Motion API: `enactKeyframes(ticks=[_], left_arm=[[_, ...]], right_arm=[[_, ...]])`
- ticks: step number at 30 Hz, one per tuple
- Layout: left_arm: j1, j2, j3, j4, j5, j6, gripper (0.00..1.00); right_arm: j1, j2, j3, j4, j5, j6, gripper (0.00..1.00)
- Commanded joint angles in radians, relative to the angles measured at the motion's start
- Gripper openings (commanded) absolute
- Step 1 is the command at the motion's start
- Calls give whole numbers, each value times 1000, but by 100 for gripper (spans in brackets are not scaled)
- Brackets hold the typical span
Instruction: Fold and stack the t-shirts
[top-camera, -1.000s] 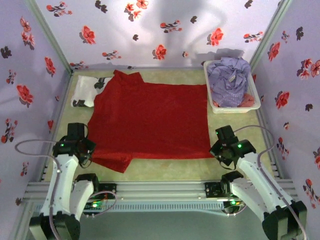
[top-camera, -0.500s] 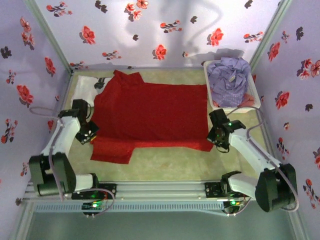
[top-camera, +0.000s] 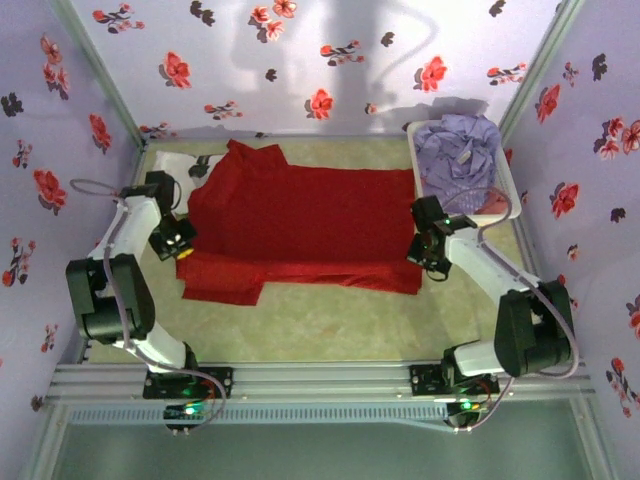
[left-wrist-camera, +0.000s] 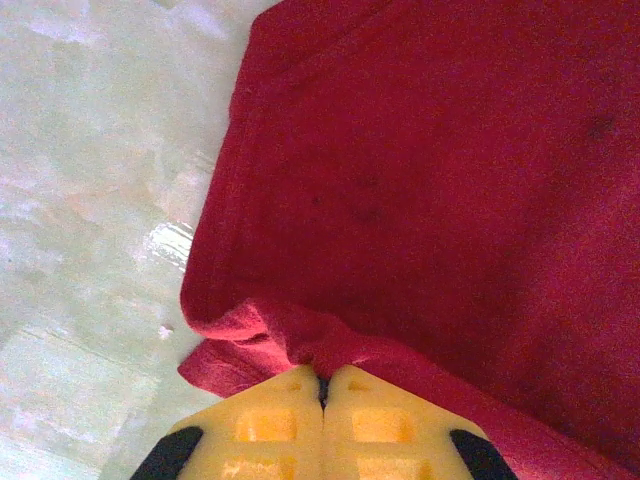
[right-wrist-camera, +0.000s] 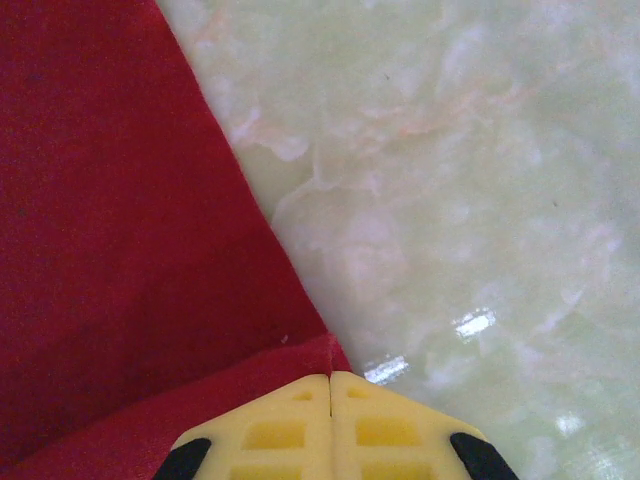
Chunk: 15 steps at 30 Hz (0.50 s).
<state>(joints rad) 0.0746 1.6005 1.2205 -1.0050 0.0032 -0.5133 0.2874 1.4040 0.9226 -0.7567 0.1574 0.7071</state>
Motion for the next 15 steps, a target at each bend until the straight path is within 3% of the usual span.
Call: enactKeyframes(ticks=[1, 15], left_arm=[[14, 20, 47, -45, 24, 25, 0], [42, 243, 241, -100, 99, 79, 0]], right_arm=[[-11, 44, 52, 10, 12, -37, 0], [-37, 246, 171, 52, -16, -107, 0]])
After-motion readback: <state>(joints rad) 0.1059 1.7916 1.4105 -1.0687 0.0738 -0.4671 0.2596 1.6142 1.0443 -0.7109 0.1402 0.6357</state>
